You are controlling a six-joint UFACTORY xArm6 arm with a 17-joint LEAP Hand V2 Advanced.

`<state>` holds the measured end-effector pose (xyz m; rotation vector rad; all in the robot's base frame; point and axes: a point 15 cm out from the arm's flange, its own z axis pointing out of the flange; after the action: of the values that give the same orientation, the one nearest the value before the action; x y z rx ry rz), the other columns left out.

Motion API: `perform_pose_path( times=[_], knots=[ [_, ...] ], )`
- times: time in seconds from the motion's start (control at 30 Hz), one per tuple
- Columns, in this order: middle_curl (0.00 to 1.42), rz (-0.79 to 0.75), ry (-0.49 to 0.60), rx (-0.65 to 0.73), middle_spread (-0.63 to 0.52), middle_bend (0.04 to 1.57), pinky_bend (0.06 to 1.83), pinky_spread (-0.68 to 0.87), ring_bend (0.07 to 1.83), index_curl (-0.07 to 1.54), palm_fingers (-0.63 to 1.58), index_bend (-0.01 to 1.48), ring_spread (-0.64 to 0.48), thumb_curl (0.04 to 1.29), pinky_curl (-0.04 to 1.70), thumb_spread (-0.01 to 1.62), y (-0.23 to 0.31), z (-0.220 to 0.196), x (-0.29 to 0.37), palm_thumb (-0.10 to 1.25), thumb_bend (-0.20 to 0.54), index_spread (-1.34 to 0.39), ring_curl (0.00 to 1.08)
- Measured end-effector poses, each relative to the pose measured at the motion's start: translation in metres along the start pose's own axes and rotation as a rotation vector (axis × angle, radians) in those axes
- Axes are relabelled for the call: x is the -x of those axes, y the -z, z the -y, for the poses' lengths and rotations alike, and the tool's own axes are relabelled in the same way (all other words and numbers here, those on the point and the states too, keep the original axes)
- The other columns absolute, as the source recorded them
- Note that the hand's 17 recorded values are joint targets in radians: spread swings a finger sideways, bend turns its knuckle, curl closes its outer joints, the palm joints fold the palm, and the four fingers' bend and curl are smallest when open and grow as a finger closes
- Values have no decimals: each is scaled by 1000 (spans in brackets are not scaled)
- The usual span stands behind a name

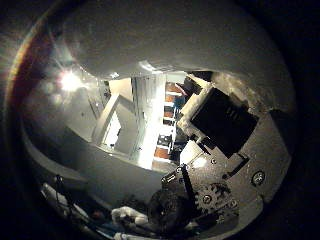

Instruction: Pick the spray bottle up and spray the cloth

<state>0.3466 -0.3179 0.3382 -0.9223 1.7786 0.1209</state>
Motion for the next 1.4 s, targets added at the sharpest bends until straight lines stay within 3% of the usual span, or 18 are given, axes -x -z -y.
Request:
perform_pose_path(
  times=[0.27,0.57,0.83,1.4],
  knots=[
    [677,-167,269,192,-98,1345,1214,-205,1375,766,1166,1131,-180,569,797,1018,3,-6,62,1098,-14,-180,626],
    [666,-367,590,436,-98,1363,1194,-205,1387,741,1166,1147,-180,606,862,989,-24,-41,138,1094,-14,-180,633],
    [662,-541,835,523,-98,1375,1171,-201,1389,731,1162,1166,-182,632,908,985,-34,-56,184,1092,-14,-179,637],
    [656,-895,1164,779,-97,1381,1136,-214,1394,721,1160,1170,-183,658,976,980,-87,-87,152,1077,-15,-178,640]
  ],
)
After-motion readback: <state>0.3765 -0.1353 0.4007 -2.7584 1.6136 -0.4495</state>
